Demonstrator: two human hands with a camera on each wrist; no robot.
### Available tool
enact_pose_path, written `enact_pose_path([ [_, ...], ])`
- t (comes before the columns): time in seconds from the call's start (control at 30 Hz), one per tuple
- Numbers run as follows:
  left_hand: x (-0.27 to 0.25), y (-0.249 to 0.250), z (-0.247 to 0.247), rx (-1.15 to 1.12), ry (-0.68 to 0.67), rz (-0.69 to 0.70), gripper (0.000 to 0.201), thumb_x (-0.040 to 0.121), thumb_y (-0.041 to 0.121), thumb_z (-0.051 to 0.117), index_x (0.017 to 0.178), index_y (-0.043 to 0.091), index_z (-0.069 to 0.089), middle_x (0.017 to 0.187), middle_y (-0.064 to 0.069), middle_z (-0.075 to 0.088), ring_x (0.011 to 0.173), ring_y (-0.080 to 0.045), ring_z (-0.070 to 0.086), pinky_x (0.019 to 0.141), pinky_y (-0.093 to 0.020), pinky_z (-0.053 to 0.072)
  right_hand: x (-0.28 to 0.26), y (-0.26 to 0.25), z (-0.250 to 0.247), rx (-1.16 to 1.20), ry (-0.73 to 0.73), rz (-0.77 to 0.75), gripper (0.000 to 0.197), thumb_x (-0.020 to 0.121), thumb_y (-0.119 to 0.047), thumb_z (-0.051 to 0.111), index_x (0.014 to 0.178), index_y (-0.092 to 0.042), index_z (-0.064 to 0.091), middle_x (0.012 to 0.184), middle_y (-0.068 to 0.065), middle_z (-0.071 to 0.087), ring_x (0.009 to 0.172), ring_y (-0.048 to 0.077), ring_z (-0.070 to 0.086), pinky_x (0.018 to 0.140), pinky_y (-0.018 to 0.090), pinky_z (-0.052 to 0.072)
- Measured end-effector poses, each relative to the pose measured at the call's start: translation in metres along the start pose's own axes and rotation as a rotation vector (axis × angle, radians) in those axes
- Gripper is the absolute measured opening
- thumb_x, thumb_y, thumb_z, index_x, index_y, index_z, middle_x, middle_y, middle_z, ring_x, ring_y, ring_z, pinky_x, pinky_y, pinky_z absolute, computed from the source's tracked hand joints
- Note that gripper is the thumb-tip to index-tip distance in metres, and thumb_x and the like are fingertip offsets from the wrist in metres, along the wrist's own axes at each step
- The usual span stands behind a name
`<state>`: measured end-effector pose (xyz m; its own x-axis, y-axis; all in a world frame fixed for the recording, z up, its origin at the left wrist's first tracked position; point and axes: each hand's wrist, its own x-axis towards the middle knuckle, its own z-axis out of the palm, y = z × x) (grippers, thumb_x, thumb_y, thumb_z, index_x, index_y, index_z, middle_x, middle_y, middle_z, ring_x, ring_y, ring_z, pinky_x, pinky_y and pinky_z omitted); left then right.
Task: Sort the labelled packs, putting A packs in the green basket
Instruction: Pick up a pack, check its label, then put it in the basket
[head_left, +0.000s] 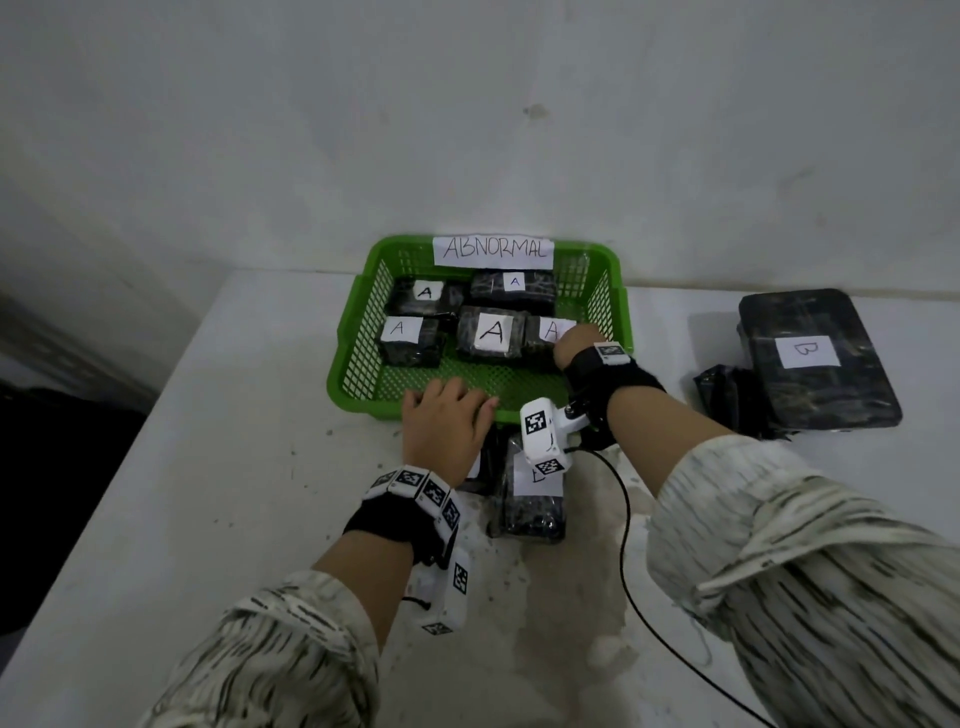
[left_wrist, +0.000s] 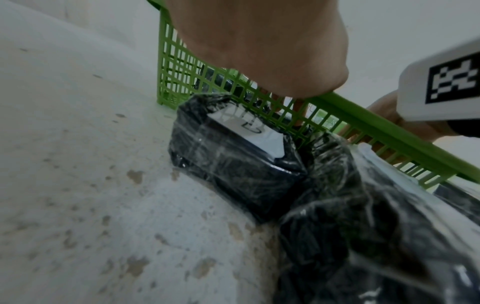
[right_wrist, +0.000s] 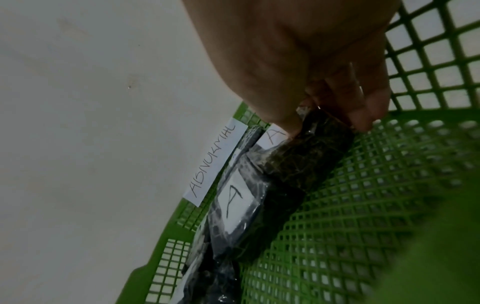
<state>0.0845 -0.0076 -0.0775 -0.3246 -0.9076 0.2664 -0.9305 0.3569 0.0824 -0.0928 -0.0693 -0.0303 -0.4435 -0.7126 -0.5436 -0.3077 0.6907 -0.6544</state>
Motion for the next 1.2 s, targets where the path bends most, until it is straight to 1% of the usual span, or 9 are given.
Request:
enact_pose_path([
  [0.07,0.000,0.000,0.000,0.002,-0.016,-0.002,0.036,0.090,0.040,0.036,0.072,0.024,0.064,0.073,0.004,0.059,0.070,-0.021,0.054,0.069,-0.034,0.038,0.000,-0.002,0.000,0.017,0.025,-0.004,0.037,0.101,-0.010,0.035,0.135,-0.003,0.048,0.141,0.014,0.048,0.129,0.027,0.047,0.101,0.029,0.038],
  [0.17,0.000,0.001,-0.002,0.004,-0.053,-0.010,0.037,0.089,0.039,0.036,0.072,0.024,0.065,0.072,0.003,0.060,0.069,-0.021,0.055,0.068,-0.034,0.038,-0.007,0.000,0.001,-0.347,0.002,-0.180,0.037,0.101,-0.007,0.030,0.129,-0.003,0.053,0.138,0.013,0.052,0.127,0.026,0.050,0.102,0.033,0.039],
  [0.3,0.001,0.002,-0.007,0.049,-0.111,-0.006,0.043,0.091,0.040,0.032,0.079,0.022,0.068,0.079,0.000,0.061,0.076,-0.023,0.056,0.069,-0.035,0.038,-0.014,0.001,-0.006,-0.123,-0.012,-0.121,0.036,0.101,-0.007,0.031,0.131,0.005,0.047,0.137,0.019,0.050,0.126,0.032,0.049,0.100,0.032,0.038],
  [0.4,0.003,0.004,-0.015,0.039,-0.242,-0.042,0.041,0.099,0.039,0.029,0.107,0.020,0.063,0.108,-0.004,0.058,0.104,-0.025,0.049,0.086,-0.039,0.032,-0.014,0.006,-0.009,-0.150,0.089,-0.153,0.045,0.098,-0.014,0.046,0.135,0.008,0.034,0.139,0.023,0.046,0.126,0.035,0.048,0.096,0.034,0.041],
  [0.57,0.007,0.023,-0.022,0.005,-0.272,-0.155,0.035,0.099,0.038,0.029,0.118,0.022,0.054,0.121,-0.005,0.051,0.117,-0.024,0.039,0.100,-0.044,0.025,-0.023,0.017,-0.028,-0.247,0.123,-0.353,0.025,0.093,-0.014,0.050,0.114,-0.001,0.052,0.124,0.020,0.056,0.110,0.036,0.056,0.075,0.030,0.040],
  [0.7,0.011,0.057,-0.023,-0.124,-0.202,-0.132,0.031,0.098,0.039,0.033,0.116,0.026,0.054,0.120,-0.003,0.051,0.118,-0.023,0.038,0.102,-0.043,0.022,-0.029,0.027,-0.058,-0.174,0.284,-0.451,0.026,0.093,-0.016,0.046,0.115,-0.007,0.056,0.126,0.018,0.051,0.114,0.035,0.051,0.088,0.034,0.041],
  [0.97,0.008,0.119,-0.009,-0.147,-0.385,0.002,0.042,0.097,0.048,0.033,0.129,0.026,0.048,0.130,-0.006,0.044,0.122,-0.027,0.035,0.105,-0.045,0.020,-0.003,0.096,-0.106,-0.643,0.259,-0.079,0.054,0.093,-0.032,0.050,0.137,-0.005,0.035,0.145,0.024,0.028,0.133,0.041,0.030,0.107,0.047,0.032],
  [1.1,0.007,0.116,-0.008,-0.094,-0.384,0.045,0.041,0.098,0.043,0.032,0.134,0.027,0.044,0.134,-0.004,0.043,0.123,-0.028,0.036,0.103,-0.043,0.023,0.009,0.127,-0.098,-0.774,0.286,-0.091,0.053,0.093,-0.025,0.044,0.138,0.000,0.032,0.143,0.028,0.029,0.129,0.043,0.031,0.109,0.048,0.030],
  [1.2,0.008,0.114,-0.009,-0.103,-0.401,0.053,0.040,0.099,0.042,0.032,0.134,0.028,0.044,0.135,-0.004,0.043,0.123,-0.027,0.036,0.102,-0.043,0.024,0.012,0.141,-0.095,-0.794,0.308,-0.090,0.059,0.093,-0.022,0.043,0.146,-0.006,0.022,0.147,0.025,0.019,0.127,0.048,0.032,0.106,0.053,0.033],
])
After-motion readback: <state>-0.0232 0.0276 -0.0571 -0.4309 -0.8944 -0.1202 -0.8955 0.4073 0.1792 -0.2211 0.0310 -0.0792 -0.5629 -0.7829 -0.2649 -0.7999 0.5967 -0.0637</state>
